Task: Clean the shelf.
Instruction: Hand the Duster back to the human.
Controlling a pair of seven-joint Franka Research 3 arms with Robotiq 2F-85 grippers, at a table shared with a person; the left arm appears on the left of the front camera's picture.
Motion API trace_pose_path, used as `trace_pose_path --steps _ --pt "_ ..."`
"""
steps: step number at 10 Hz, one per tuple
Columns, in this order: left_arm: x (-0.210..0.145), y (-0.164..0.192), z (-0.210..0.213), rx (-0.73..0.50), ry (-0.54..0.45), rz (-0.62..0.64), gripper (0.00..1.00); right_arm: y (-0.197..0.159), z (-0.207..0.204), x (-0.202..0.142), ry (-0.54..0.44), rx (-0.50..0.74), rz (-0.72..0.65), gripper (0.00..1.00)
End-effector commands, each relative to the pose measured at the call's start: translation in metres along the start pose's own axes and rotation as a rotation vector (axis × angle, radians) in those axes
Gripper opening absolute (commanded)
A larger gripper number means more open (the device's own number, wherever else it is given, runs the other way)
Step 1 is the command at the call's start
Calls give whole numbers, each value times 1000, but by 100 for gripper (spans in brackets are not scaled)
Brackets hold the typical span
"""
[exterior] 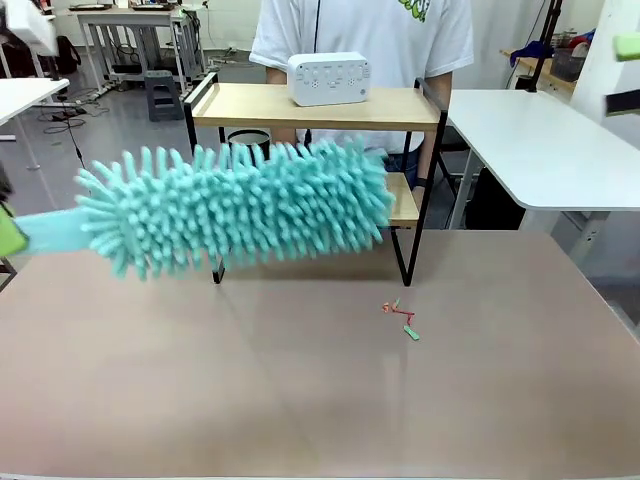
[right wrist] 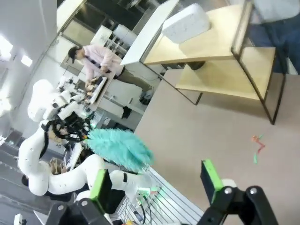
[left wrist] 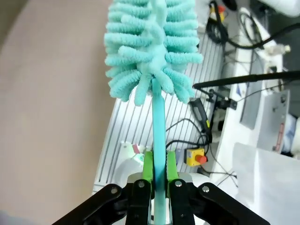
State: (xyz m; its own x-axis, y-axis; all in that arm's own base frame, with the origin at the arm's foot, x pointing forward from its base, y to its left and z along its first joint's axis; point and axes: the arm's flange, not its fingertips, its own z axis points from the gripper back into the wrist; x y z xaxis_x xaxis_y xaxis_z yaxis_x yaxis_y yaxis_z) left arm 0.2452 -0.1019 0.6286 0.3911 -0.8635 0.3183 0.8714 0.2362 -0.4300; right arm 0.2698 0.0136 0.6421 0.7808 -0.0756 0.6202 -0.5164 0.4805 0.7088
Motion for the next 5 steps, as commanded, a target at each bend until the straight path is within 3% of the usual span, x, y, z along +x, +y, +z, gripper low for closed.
trace_pose_path --steps 1,3,5 --pt "41 3 -7 -28 87 -116 12 9 -50 25 82 105 46 100" --pt "66 -2 -10 -46 98 -202 12 21 -122 17 301 121 76 100" --pt "84 -2 -13 -76 114 -256 12 28 -187 -15 494 169 90 100"
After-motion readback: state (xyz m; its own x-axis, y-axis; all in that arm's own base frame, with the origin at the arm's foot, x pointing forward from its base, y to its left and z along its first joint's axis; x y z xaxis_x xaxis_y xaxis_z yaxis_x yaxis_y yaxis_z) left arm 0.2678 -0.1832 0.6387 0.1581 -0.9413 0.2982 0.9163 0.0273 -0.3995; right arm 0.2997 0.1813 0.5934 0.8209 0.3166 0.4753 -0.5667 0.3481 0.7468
